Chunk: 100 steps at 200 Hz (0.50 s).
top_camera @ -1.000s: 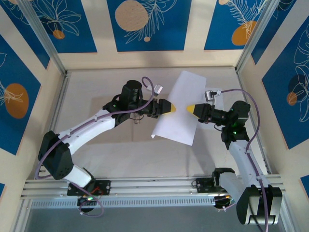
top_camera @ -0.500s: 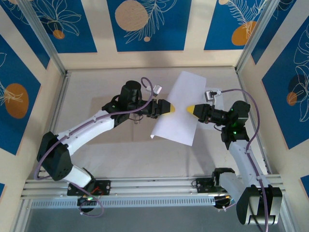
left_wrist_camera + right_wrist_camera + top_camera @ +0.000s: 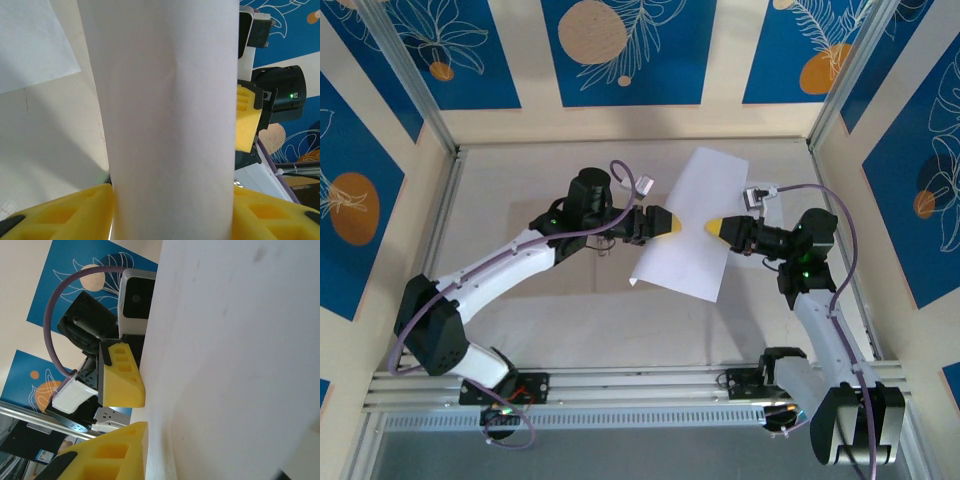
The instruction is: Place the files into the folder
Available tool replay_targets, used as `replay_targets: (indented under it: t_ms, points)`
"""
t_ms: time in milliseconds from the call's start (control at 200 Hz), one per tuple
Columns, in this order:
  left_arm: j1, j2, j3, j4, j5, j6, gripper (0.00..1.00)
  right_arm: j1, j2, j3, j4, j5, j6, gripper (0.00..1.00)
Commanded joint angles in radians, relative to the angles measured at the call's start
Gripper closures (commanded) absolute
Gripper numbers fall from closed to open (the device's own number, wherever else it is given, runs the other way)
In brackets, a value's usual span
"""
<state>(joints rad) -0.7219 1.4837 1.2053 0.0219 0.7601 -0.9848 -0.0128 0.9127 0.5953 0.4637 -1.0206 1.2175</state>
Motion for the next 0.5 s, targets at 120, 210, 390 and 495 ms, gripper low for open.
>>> replay_targets:
  t_ms: [120,210,390,495]
  points:
    - [0.013,-0.04,-0.017,0.046,0.013,0.015,0.4,0.007,-0.006,0.035,-0.031,0.008,-0.024,0.88]
    - [0.014,-0.052,-0.021,0.036,0.008,0.035,0.32,0.005,-0.006,0.048,-0.071,0.007,-0.045,0.89]
    - [0.034,-0.094,-0.023,-0.059,-0.037,0.121,0.13,-0.004,-0.006,0.101,-0.238,-0.001,-0.15,0.94]
    - [0.063,-0.13,-0.024,-0.18,-0.117,0.198,0.05,-0.016,-0.008,0.135,-0.358,-0.003,-0.222,0.97]
